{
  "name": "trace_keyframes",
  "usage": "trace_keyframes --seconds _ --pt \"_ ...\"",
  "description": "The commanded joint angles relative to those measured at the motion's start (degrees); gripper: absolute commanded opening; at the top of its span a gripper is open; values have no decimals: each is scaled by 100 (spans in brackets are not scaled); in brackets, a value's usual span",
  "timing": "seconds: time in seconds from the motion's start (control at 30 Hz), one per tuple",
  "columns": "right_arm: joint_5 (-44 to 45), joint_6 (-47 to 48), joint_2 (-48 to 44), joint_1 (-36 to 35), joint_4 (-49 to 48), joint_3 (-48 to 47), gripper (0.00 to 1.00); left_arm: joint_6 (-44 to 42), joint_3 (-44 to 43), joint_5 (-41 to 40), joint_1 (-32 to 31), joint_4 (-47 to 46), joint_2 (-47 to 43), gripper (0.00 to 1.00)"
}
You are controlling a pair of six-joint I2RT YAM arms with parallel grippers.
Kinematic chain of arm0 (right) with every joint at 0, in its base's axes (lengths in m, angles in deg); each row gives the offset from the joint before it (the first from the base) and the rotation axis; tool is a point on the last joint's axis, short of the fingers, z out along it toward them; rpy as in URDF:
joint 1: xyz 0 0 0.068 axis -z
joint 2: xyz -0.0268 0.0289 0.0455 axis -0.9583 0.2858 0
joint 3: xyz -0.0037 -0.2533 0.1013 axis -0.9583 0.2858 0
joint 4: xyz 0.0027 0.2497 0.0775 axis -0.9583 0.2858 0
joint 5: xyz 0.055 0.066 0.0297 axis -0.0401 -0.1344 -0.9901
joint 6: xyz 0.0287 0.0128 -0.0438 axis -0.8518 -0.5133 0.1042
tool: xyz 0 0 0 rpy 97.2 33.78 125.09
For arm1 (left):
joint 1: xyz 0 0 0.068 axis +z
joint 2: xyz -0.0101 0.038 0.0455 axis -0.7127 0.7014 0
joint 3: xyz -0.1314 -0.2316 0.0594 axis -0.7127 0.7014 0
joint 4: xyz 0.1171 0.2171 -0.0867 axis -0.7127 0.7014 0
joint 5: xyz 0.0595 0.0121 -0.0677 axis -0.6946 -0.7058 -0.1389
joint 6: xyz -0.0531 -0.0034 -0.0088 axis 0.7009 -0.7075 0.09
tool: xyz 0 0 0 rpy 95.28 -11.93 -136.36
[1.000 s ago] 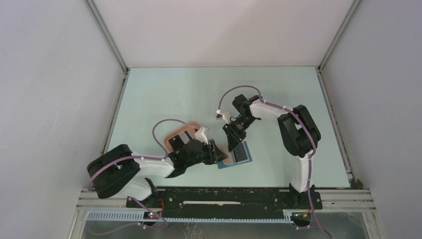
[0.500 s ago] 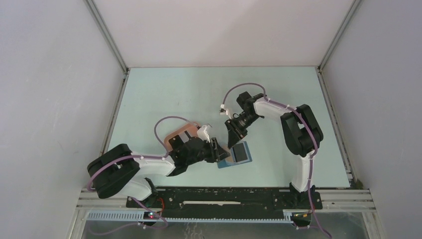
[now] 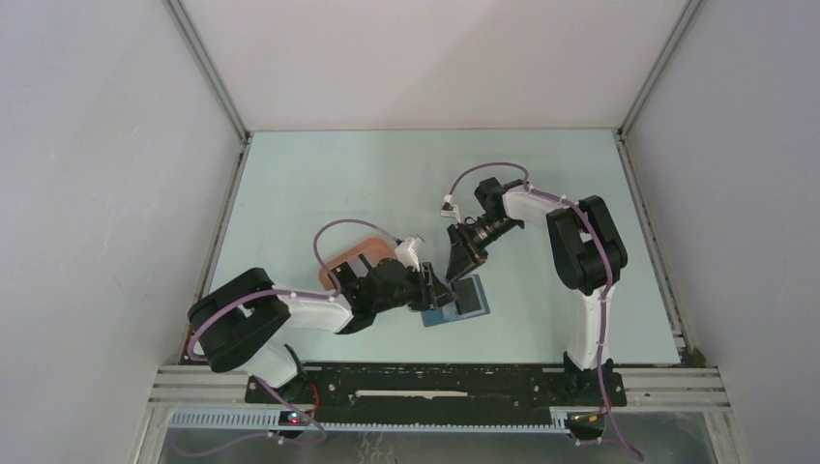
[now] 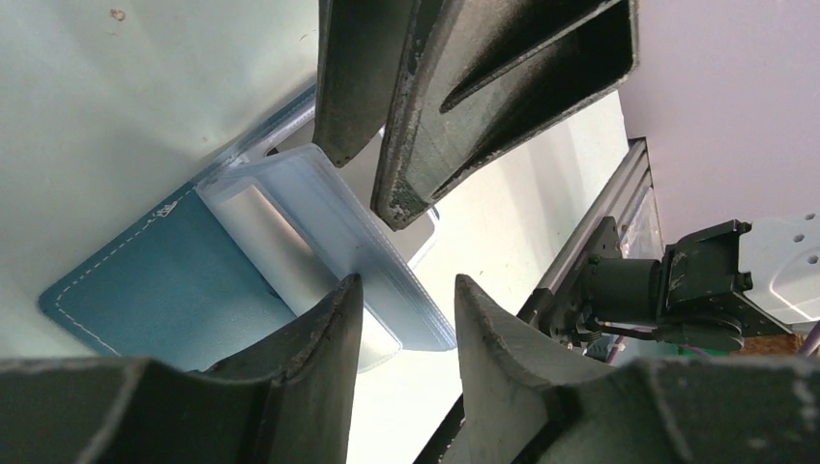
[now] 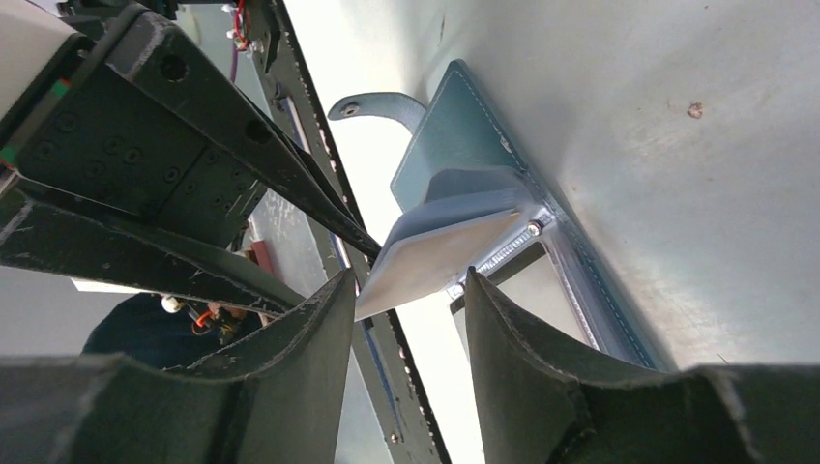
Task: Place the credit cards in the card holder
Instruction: Turn over the card slot in the card holder.
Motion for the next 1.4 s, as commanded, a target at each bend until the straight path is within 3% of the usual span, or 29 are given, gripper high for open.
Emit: trace_keyframes --seconds 0.0,0.33,0.53,0.77,1.37 --pt "-422 -58 56 126 108 -139 55 -84 -215 58 77 -205 91 44" --pt "-495 18 139 209 200 -139 57 -79 -297 168 92 -267 233 42" --pt "-459 10 192 200 212 -139 57 66 -116 400 145 -933 358 44" --pt "-353 -29 245 188 183 -146 52 257 5 431 231 -1215 553 37" --pt "-104 -63 207 185 132 -139 49 -7 -29 -93 295 154 148 32"
